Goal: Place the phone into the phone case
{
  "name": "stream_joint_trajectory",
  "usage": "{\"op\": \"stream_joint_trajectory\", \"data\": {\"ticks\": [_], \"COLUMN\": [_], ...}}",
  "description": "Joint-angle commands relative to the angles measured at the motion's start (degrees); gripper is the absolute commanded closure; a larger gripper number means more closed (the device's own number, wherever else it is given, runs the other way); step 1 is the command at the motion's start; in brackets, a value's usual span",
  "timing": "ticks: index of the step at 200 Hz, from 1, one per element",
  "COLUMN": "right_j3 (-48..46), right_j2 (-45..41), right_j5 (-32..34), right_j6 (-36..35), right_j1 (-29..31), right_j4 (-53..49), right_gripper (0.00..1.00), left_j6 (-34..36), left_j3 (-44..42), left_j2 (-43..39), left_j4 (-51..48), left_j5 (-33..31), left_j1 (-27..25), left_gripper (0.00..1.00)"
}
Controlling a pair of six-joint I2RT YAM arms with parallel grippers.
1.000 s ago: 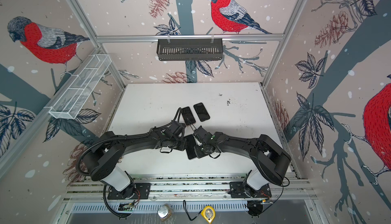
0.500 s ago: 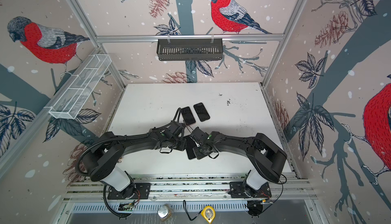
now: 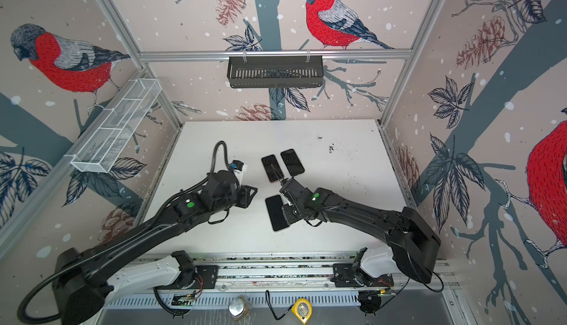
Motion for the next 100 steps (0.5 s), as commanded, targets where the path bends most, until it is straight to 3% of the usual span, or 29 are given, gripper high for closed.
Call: {"op": "stream_joint_trajectory", "data": {"ticks": [1, 9, 12, 23, 67, 100], "right_j3": [-0.06, 0.21, 0.37, 0.97, 3.36, 3.75], "right_j2": [2.79, 4.22, 4.67, 6.62, 13.19, 16.01], "right_j5": [-1.13, -0.95, -0.73, -0.21, 2.06, 4.17], "right_j6": [1.56, 1.82, 1.93, 2.43, 5.05, 7.07], "right_j1": [1.79, 2.49, 2.74, 3.59, 5.49, 5.61], "right_j4": [2.17, 2.36, 2.41, 2.35, 1.62, 0.97], "right_gripper": [0.57, 0.56, 0.55, 0.51, 0.51, 0.51], "left_j6": [-0.66, -1.76, -1.95, -2.43, -3.95, -2.75], "left_j3": [-2.37, -2.84, -3.14, -3.66, -4.92, -7.91], "left_j2": [-9.71, -13.16, -14.5, -18.45, -31.56, -36.78], "left_j4": [-2.66, -4.05, -4.46, -6.1, -11.85, -8.59], "left_j5": [-8.92, -10.73, -11.24, -12.74, -17.83, -17.97], "left_j1": [0.17, 0.13, 0.15, 0.17, 0.12, 0.14], "left_gripper": [0.39, 0.06, 0.02, 0.02, 0.02, 0.02]}}
